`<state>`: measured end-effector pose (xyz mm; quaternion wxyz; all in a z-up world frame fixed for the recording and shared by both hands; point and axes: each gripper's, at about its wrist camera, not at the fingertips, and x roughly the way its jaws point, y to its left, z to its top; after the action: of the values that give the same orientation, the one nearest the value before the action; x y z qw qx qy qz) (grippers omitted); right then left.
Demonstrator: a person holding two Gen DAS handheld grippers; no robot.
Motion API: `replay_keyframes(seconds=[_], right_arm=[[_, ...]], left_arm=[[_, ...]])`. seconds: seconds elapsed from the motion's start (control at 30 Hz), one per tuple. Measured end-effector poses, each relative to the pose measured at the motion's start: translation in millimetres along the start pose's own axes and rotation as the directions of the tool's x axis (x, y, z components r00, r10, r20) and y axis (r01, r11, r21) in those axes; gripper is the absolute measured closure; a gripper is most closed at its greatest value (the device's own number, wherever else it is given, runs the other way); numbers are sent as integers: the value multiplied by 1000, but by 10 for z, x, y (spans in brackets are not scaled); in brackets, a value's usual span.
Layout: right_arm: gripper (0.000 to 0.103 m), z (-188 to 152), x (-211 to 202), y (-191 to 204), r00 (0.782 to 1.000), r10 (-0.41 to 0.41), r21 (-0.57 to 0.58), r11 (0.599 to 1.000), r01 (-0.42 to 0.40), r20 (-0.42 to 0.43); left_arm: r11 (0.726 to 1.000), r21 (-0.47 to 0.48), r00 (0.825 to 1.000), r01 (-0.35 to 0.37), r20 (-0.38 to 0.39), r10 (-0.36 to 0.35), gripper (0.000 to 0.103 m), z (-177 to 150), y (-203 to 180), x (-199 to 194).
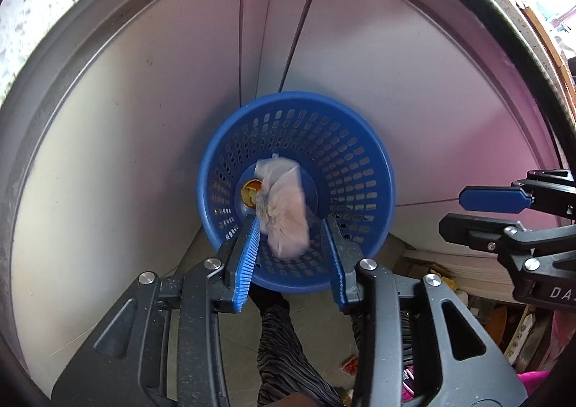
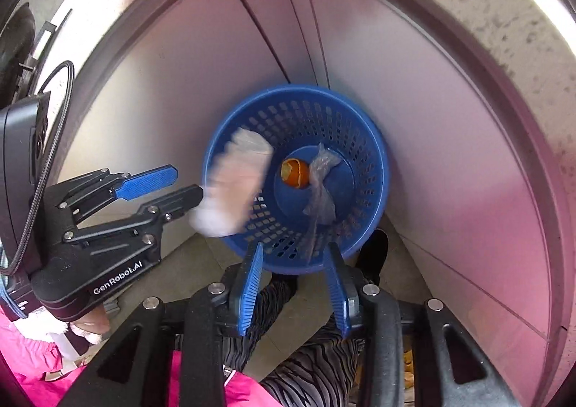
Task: Collect trash
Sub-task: 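Open the left tool dropping the tissue while the right tool drops the case, then raise both tools back over the cloth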
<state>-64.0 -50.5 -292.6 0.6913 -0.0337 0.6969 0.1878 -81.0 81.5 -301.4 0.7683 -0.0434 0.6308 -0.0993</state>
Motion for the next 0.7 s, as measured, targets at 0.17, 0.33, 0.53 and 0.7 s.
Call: replay_keyframes(seconds=[0.17, 0.33, 0.53, 0.7], right_arm=[[63, 0, -153, -89, 1000, 16, 20, 1000, -16, 19], [62, -32, -312, -147, 999, 31, 34, 999, -33, 40], [62, -91, -491, -159, 996, 56, 41, 997, -59, 67], [56, -162, -689, -146, 992, 76, 24, 997, -79, 103]], left_arm=[[1000, -5, 1000, 1, 5, -1, 65, 36, -7, -51], [1000, -4, 1000, 0, 10, 0, 61, 74, -1, -115], [1000, 10, 999, -5, 35, 4, 61, 84, -63, -177], [1000, 28, 997, 3, 77, -5, 61, 87, -92, -359]])
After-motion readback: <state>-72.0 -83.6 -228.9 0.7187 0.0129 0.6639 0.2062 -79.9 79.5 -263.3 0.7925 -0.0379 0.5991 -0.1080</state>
